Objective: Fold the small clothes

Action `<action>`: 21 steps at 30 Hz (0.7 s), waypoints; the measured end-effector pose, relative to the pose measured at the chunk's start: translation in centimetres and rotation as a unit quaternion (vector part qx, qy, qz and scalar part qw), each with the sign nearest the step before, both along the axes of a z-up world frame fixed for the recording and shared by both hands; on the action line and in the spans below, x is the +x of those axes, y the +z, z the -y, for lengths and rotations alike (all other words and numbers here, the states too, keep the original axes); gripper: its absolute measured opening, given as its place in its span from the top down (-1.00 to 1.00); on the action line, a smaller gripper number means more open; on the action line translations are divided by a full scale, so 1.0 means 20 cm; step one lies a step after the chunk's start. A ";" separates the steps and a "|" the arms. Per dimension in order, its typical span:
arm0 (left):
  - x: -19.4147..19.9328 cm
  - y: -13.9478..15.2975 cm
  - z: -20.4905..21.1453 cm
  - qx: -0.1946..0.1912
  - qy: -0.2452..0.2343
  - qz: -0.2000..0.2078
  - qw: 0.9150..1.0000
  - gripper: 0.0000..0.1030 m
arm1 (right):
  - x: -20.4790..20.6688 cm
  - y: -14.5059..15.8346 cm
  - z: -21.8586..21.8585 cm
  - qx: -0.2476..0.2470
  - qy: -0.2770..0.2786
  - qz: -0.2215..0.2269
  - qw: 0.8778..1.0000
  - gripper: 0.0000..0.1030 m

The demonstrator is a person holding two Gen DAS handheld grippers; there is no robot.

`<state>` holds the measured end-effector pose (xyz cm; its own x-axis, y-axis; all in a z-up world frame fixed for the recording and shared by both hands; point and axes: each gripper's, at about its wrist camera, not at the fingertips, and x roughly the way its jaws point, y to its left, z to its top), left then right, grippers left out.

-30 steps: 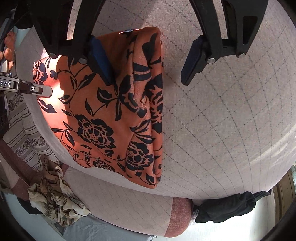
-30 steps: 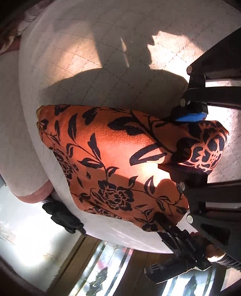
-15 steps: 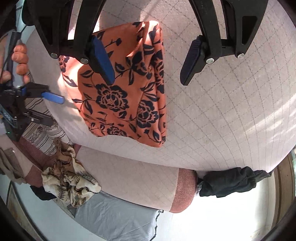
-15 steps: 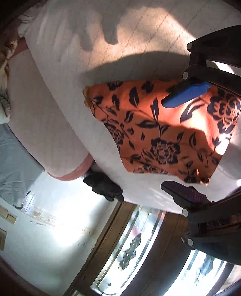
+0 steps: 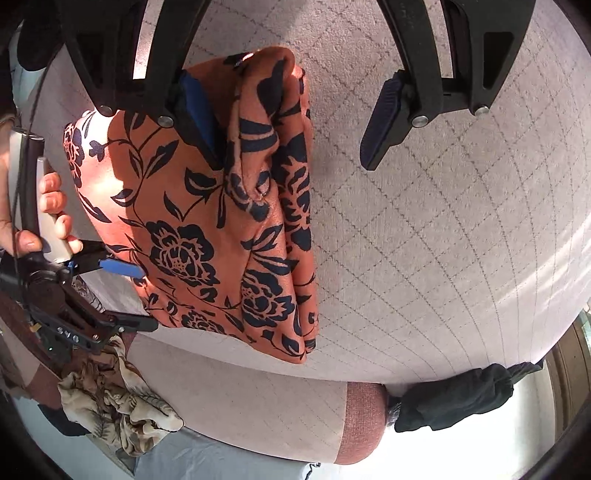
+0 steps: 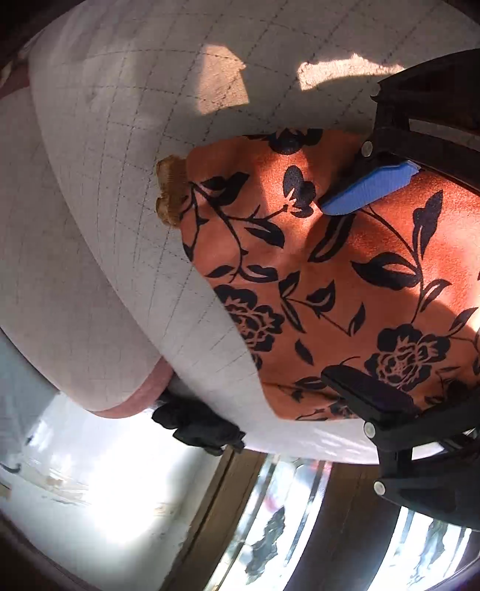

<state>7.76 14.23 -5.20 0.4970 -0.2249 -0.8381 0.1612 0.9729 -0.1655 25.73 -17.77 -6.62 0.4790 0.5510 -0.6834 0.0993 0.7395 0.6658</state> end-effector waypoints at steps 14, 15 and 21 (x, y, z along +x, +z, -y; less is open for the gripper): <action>-0.29 0.25 -0.06 0.047 0.031 0.050 0.997 -0.51 | -0.42 0.18 -0.22 -0.144 0.031 0.045 0.988 -0.78; -0.31 0.28 -0.06 0.049 0.037 0.055 0.997 -0.56 | -0.46 0.25 -0.27 -0.155 0.041 0.066 0.985 -0.78; -0.44 0.36 -0.05 0.050 0.063 0.068 0.994 -0.67 | -0.84 0.42 -0.38 -0.242 0.037 0.106 0.964 -0.78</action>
